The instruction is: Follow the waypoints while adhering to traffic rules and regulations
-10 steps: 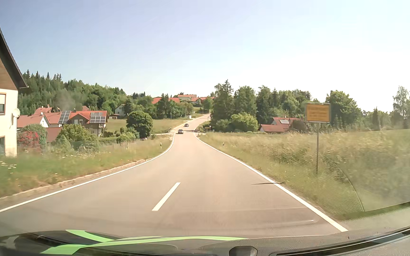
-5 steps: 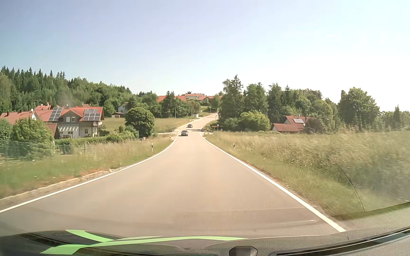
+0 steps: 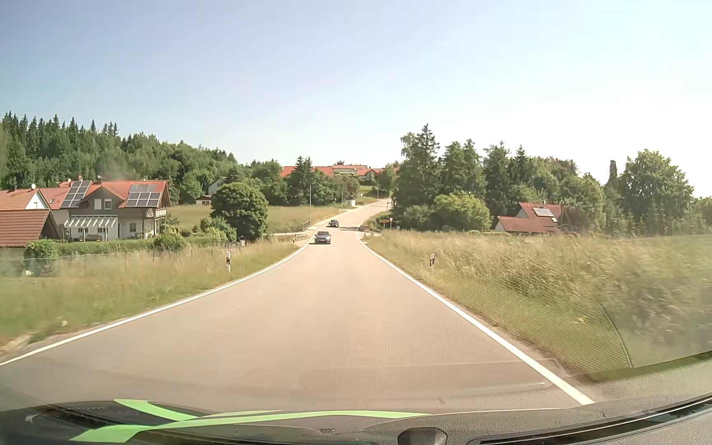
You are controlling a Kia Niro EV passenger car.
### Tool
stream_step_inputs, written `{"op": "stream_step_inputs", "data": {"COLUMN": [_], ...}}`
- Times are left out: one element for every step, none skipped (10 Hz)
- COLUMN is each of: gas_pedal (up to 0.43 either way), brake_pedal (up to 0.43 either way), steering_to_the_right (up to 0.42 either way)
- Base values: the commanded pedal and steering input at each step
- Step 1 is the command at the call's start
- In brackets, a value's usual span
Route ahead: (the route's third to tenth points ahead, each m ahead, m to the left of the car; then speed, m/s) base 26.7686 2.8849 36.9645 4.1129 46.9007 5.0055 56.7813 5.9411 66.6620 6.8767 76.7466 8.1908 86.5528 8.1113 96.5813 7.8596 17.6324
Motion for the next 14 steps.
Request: {"op": "stream_step_inputs", "data": {"gas_pedal": [0.11, 0.11, 0.11, 0.098, 0.098, 0.098, 0.098, 0.087, 0.087, 0.079, 0.079, 0.079, 0.079, 0.087], "brake_pedal": [0.0, 0.0, 0.0, 0.0, 0.0, 0.0, 0.0, 0.0, 0.0, 0.0, 0.0, 0.0, 0.0, 0.0], "steering_to_the_right": [-0.012, -0.012, -0.012, -0.012, -0.013, -0.013, -0.014, -0.014, -0.015, -0.015, -0.015, -0.015, -0.014, -0.014]}}
